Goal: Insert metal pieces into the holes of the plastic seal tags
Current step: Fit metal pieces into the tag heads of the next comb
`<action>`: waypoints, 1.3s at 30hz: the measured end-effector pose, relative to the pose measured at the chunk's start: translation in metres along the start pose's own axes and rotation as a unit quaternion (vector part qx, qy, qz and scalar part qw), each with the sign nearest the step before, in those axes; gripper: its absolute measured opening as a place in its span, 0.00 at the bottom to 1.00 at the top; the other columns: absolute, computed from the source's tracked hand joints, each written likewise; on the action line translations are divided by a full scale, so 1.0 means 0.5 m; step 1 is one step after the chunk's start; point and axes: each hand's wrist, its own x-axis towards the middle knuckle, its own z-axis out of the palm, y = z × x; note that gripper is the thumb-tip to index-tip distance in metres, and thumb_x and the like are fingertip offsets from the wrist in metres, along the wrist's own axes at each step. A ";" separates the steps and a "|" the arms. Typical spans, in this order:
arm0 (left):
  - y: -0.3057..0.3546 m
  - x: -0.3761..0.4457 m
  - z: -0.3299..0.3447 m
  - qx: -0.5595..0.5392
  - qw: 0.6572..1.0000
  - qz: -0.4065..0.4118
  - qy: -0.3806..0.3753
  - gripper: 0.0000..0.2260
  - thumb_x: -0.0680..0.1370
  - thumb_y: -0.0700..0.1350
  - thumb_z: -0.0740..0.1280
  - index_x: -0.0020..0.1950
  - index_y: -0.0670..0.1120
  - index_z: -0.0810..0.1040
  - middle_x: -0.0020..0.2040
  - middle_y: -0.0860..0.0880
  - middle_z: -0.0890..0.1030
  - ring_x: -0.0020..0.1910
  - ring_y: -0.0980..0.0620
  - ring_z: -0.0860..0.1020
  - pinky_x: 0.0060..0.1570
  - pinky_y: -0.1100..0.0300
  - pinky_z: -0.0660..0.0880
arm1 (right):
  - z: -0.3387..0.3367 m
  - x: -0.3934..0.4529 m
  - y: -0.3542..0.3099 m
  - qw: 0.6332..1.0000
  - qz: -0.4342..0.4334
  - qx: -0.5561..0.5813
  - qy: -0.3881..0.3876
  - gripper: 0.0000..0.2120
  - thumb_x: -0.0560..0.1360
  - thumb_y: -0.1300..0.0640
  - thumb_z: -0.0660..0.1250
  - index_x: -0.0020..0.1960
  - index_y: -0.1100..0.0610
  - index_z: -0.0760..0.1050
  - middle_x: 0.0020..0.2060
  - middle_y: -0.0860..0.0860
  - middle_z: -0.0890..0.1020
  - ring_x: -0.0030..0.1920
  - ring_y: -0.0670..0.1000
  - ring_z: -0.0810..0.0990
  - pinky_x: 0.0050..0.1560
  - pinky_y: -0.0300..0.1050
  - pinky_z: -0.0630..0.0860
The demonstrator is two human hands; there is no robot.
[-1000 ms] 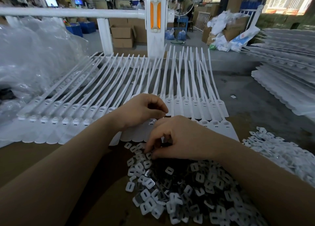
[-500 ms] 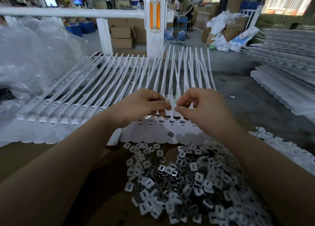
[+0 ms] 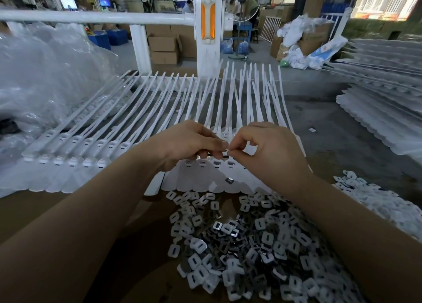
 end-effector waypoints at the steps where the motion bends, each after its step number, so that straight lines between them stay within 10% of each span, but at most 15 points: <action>1: 0.000 0.000 -0.001 0.004 1.000 0.001 0.000 0.05 0.74 0.46 0.73 0.43 0.45 0.84 0.36 0.52 0.84 0.29 0.60 0.71 0.32 0.65 0.67 | 0.002 0.000 -0.001 1.000 -0.003 -0.001 -0.010 0.04 0.71 0.58 0.74 0.40 0.51 0.80 0.38 0.44 0.81 0.41 0.45 0.77 0.45 0.41 0.75; 13: -0.007 0.008 0.010 0.210 0.977 0.018 0.042 0.05 0.78 0.47 0.69 0.44 0.48 0.82 0.37 0.53 0.82 0.34 0.58 0.78 0.35 0.64 0.71 | 0.021 0.010 0.036 0.974 0.163 -0.020 -0.158 0.04 0.74 0.49 0.69 0.41 0.45 0.75 0.38 0.41 0.79 0.41 0.41 0.76 0.41 0.38 0.73; 32: -0.007 0.012 0.023 0.228 0.970 -0.025 0.075 0.06 0.72 0.49 0.76 0.40 0.50 0.81 0.40 0.53 0.82 0.40 0.57 0.79 0.36 0.63 0.73 | 0.015 0.009 0.032 0.973 0.172 0.005 -0.156 0.04 0.75 0.49 0.70 0.42 0.44 0.76 0.38 0.42 0.79 0.40 0.41 0.76 0.42 0.40 0.74; 39: -0.009 0.020 0.019 0.156 0.981 -0.094 0.070 0.05 0.69 0.46 0.76 0.39 0.49 0.82 0.41 0.50 0.81 0.42 0.52 0.77 0.38 0.59 0.70 | 0.003 0.006 -0.004 0.965 0.042 0.129 -0.223 0.04 0.71 0.53 0.74 0.42 0.44 0.81 0.36 0.40 0.82 0.37 0.37 0.77 0.36 0.31 0.70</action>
